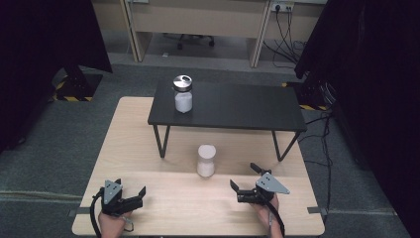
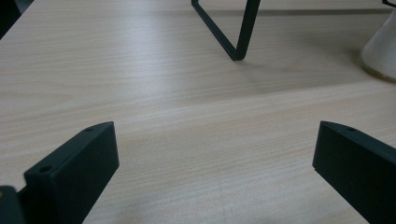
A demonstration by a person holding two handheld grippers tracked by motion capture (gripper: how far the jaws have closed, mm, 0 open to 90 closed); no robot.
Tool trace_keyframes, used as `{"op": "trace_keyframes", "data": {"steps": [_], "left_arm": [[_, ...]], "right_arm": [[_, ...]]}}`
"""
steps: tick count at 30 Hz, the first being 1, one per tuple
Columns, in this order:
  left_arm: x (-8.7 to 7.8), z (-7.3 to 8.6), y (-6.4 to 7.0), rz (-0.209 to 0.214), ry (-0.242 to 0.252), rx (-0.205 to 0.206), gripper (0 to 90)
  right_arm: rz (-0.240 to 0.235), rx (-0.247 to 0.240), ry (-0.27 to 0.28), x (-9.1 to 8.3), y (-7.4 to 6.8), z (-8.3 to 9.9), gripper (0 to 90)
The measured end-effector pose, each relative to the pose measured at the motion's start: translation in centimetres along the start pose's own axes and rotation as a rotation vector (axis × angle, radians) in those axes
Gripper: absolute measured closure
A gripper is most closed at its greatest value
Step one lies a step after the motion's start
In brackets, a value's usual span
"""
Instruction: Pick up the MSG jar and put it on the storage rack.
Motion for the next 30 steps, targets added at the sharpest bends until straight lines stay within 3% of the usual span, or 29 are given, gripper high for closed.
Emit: {"op": "trace_keyframes", "data": {"steps": [4, 18, 30], "left_arm": [[0.0, 0.0, 0.1, -0.009, -0.006, -0.001, 0.0], [0.0, 0.0, 0.2, -0.021, -0.003, -0.009, 0.0], [0.0, 0.0, 0.2, -0.023, -0.003, -0.003, 0.0]], "right_arm": [[-0.049, 0.007, 0.021, 0.7, 0.1, -0.3, 0.4], [-0.083, -0.018, 0.022, 2.1, -0.3, -1.5, 0.4], [-0.138, -0.042, -0.032, 3.6, -0.6, -2.8, 0.4]]}}
Point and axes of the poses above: each handheld gripper's, and its own axes: x roughly forward along the jaws, z roughly out of its underside, y roughly to its right, the point moved 8 cm from there along x, roughly forward along the jaws, and after that the axes turned 13 degrees about -y, right-handed, at the moved point
